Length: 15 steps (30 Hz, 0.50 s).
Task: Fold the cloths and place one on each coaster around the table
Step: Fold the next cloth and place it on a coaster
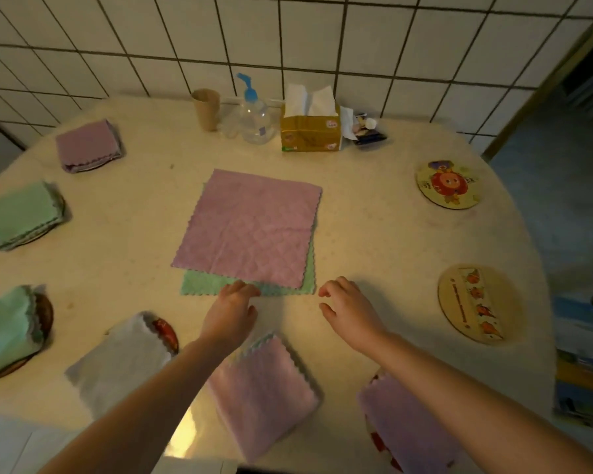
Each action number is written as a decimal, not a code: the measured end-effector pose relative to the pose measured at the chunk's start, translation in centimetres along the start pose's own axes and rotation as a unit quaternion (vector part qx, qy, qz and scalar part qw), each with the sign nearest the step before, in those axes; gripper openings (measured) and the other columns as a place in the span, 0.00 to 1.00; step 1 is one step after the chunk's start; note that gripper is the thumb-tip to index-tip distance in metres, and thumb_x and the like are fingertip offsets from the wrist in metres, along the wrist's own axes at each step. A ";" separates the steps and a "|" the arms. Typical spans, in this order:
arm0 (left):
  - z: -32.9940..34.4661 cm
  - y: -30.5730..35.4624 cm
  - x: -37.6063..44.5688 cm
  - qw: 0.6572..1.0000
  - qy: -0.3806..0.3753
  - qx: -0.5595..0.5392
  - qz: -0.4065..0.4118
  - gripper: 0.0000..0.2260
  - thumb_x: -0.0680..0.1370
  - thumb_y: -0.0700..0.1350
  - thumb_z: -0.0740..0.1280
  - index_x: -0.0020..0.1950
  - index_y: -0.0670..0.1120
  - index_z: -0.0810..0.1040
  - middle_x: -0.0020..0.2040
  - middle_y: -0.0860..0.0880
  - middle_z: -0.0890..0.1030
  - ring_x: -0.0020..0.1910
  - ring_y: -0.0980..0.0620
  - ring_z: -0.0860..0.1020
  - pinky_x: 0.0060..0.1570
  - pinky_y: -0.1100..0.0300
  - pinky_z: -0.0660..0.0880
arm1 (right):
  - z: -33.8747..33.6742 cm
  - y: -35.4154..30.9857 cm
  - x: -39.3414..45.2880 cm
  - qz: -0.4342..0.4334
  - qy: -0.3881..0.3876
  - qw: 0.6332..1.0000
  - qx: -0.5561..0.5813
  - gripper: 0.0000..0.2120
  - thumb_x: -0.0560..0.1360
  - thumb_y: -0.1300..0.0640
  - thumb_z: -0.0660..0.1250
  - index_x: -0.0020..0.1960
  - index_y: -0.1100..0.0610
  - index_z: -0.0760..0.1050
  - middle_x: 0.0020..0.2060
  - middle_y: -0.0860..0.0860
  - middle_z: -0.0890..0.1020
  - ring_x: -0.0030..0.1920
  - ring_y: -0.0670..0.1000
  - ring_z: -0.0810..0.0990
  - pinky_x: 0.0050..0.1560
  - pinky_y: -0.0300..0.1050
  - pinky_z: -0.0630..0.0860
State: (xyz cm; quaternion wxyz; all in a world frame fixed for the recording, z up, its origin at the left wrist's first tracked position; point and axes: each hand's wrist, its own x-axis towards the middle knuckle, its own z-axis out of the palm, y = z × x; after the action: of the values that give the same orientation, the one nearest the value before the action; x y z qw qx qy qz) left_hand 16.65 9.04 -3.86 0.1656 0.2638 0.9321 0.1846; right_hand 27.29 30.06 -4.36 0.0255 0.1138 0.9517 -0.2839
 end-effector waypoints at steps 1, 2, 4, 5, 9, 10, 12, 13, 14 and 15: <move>-0.3 -1.0 0.8 1.000 0.006 0.008 0.010 0.15 0.74 0.37 0.65 0.61 0.44 0.77 0.60 0.46 0.75 0.60 0.43 0.71 0.59 0.50 0.70 | 0.5 -0.7 1.3 0.002 -0.005 1.000 0.018 0.09 0.76 0.57 0.64 0.56 0.57 0.73 0.53 0.53 0.75 0.53 0.54 0.74 0.53 0.51 0.73; -0.5 -1.7 1.5 0.999 0.015 0.016 0.025 0.16 0.73 0.35 0.65 0.60 0.44 0.77 0.60 0.46 0.75 0.59 0.42 0.71 0.59 0.48 0.71 | 0.8 -1.3 2.5 0.003 -0.009 0.999 0.038 0.10 0.75 0.58 0.65 0.56 0.59 0.73 0.52 0.54 0.75 0.52 0.54 0.75 0.53 0.52 0.74; -0.8 -3.2 2.9 0.998 0.007 0.026 0.059 0.17 0.71 0.34 0.66 0.59 0.43 0.78 0.58 0.45 0.76 0.57 0.40 0.73 0.56 0.46 0.73 | 1.9 -2.1 4.5 0.003 -0.019 0.998 0.052 0.11 0.74 0.59 0.66 0.56 0.60 0.73 0.53 0.56 0.75 0.52 0.55 0.76 0.52 0.51 0.74; -0.9 -3.9 3.7 0.996 -0.001 0.032 0.079 0.17 0.70 0.34 0.67 0.59 0.43 0.78 0.57 0.44 0.76 0.55 0.40 0.74 0.54 0.46 0.74 | 2.5 -2.5 5.4 0.000 -0.026 0.999 0.040 0.12 0.74 0.59 0.66 0.56 0.60 0.73 0.54 0.56 0.74 0.52 0.55 0.76 0.52 0.51 0.74; -0.8 -5.4 5.2 0.989 -0.030 0.065 0.126 0.18 0.73 0.40 0.67 0.64 0.46 0.75 0.59 0.46 0.75 0.54 0.41 0.74 0.55 0.47 0.75 | 4.2 -2.7 6.9 -0.011 -0.048 0.996 -0.081 0.12 0.74 0.58 0.65 0.56 0.59 0.70 0.55 0.56 0.73 0.55 0.57 0.73 0.50 0.53 0.74; -0.6 -5.7 5.4 0.987 -0.033 0.074 0.136 0.20 0.74 0.41 0.67 0.66 0.47 0.74 0.59 0.47 0.75 0.54 0.41 0.74 0.55 0.48 0.75 | 4.4 -2.6 7.1 -0.011 -0.050 0.993 -0.106 0.11 0.74 0.59 0.65 0.55 0.59 0.70 0.54 0.56 0.73 0.53 0.57 0.73 0.47 0.53 0.75; -0.4 -6.1 5.9 0.981 -0.032 0.103 0.160 0.20 0.74 0.44 0.65 0.67 0.47 0.74 0.59 0.47 0.76 0.53 0.41 0.75 0.55 0.47 0.75 | 4.8 -2.6 7.4 -0.015 -0.056 0.988 -0.146 0.07 0.72 0.60 0.66 0.49 0.59 0.72 0.49 0.56 0.74 0.47 0.59 0.77 0.37 0.51 0.75; -0.4 -6.4 6.2 0.979 -0.032 0.116 0.167 0.20 0.74 0.46 0.63 0.66 0.48 0.74 0.59 0.47 0.77 0.52 0.42 0.76 0.54 0.48 0.76 | 4.9 -2.6 7.6 -0.018 -0.060 0.984 -0.167 0.07 0.70 0.61 0.69 0.46 0.58 0.73 0.46 0.56 0.74 0.42 0.59 0.78 0.31 0.48 0.72; -0.3 -6.5 6.5 0.976 -0.033 0.124 0.174 0.21 0.74 0.48 0.60 0.66 0.48 0.74 0.59 0.47 0.77 0.51 0.42 0.77 0.54 0.49 0.76 | 4.9 -2.7 7.7 -0.024 -0.065 0.979 -0.190 0.09 0.67 0.62 0.71 0.44 0.57 0.73 0.43 0.55 0.75 0.38 0.58 0.79 0.27 0.45 0.68; -0.3 -6.5 6.7 0.975 -0.034 0.128 0.178 0.21 0.73 0.48 0.61 0.66 0.48 0.75 0.59 0.47 0.78 0.51 0.42 0.78 0.53 0.50 0.77 | 4.7 -2.8 7.7 -0.024 -0.061 0.976 -0.209 0.10 0.66 0.62 0.72 0.43 0.56 0.73 0.41 0.54 0.75 0.34 0.57 0.79 0.25 0.44 0.64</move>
State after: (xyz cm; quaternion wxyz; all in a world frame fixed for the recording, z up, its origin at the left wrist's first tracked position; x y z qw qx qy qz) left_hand 8.36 7.49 -7.81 0.1267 0.4508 0.8799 0.0811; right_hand 19.03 26.77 -7.69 0.0997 0.0657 0.9891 -0.0856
